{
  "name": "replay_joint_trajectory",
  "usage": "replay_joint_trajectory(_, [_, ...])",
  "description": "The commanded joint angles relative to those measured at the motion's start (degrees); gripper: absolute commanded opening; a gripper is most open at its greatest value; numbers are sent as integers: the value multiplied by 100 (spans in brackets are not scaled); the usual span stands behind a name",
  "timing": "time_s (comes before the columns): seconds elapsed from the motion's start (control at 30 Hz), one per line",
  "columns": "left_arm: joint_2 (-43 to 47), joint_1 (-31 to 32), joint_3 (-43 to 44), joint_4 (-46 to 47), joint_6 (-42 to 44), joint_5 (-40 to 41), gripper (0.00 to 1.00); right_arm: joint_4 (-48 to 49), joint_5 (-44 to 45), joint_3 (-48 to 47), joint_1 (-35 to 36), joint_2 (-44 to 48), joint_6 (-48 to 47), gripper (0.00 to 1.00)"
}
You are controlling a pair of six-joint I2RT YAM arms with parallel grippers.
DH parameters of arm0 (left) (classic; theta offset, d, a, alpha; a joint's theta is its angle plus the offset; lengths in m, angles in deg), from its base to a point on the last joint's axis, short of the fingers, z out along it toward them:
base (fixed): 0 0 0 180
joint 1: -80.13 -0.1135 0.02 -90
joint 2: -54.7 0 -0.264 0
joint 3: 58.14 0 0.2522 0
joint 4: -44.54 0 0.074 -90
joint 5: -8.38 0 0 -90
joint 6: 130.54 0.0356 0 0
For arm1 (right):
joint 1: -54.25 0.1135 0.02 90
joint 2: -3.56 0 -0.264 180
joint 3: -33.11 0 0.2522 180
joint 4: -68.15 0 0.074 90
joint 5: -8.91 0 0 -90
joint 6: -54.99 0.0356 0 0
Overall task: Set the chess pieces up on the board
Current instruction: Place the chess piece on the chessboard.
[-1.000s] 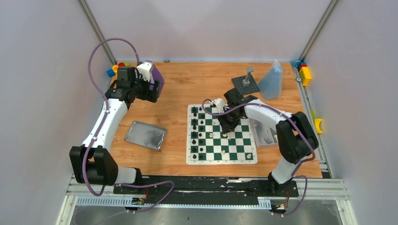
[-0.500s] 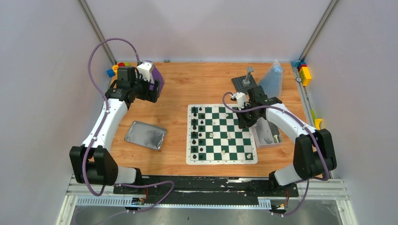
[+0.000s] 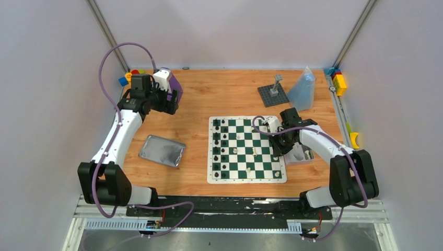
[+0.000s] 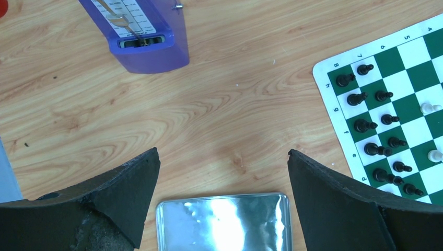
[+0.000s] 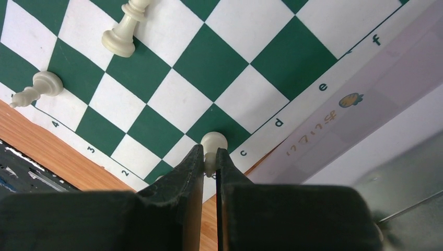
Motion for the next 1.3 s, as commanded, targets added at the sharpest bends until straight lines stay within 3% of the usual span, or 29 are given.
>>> replay_joint_trajectory(0.0, [-35,-39,33,130,79,-113,100,349,23,-1,-15,-11,-56,0])
replay_joint_trajectory(0.1, [-17,-48,33,118,86,-100,100,380,17,-2,-14,-75,-44,6])
replay_joint_trajectory(0.3, [-31,-45,38,134,95,-88,100,120,-61,-253,0,175,18,46])
replay_joint_trajectory(0.4, [-33,-39,42,126,98,-73,100,-99,-271,-550,67,440,38,55])
replay_joint_trajectory(0.57, [-8,-44,51,127,136,41,100,-183,-696,-757,721,574,-25,56])
replay_joint_trajectory(0.87, [12,-47,91,138,177,107,100,149,-905,-688,2069,-72,-108,60])
replay_joint_trajectory(1.1, [90,-49,65,110,196,105,100,313,-798,-639,2364,-590,-143,59])
replay_joint_trajectory(1.27, [107,-41,42,112,201,104,100,385,-860,-595,2432,-810,-138,50])
